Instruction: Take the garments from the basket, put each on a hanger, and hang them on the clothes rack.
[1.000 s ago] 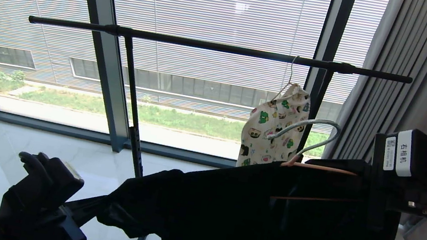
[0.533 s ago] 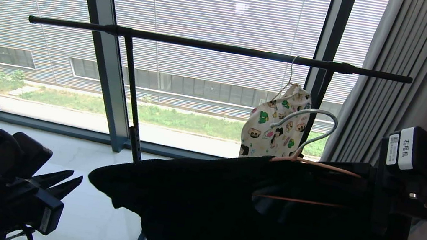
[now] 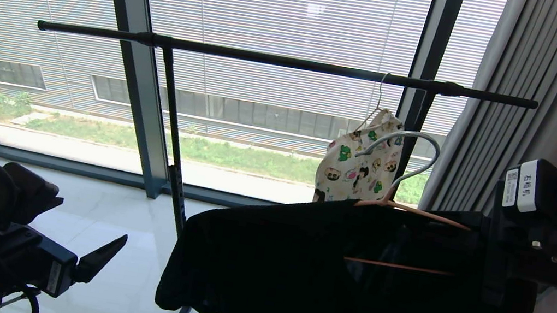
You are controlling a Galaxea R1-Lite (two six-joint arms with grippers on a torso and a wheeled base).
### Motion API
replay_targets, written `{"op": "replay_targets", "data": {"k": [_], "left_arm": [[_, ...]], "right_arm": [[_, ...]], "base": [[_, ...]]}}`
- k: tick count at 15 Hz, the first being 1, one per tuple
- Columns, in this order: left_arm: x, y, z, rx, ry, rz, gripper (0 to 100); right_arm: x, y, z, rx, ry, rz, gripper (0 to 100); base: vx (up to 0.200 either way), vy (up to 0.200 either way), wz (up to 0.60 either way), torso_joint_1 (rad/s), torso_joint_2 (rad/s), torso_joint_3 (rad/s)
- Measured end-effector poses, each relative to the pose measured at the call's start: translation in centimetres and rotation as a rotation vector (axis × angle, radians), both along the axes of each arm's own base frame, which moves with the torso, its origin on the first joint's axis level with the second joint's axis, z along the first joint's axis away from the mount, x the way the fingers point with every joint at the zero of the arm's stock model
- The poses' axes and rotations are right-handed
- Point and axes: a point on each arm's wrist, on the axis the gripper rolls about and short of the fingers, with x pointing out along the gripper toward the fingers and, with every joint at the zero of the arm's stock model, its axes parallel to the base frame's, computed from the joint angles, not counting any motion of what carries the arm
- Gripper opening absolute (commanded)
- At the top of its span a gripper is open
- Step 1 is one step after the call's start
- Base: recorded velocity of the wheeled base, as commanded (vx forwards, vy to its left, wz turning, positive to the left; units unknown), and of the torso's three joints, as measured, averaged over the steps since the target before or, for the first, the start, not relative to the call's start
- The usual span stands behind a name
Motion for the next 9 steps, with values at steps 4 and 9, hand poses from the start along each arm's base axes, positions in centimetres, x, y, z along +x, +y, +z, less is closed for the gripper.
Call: {"op": "replay_targets", "data": {"k": [4, 9], "left_arm": [[0.1, 0.4, 0.3, 0.002, -0.014, 0.035, 100], [0.0, 0.9, 0.7, 0.052, -0.052, 0.23, 100]], "right_arm": [[0.0, -0.1, -0.1, 0.014, 0.039, -0.048, 0], [-0.1, -0.6, -1.9, 0.014, 0.234, -0.297, 0]], "base": [[0.0, 0.0, 0.0, 0.0, 0.0, 0.0], [0.0, 0.0, 0.0, 0.0, 0.0, 0.0]]}}
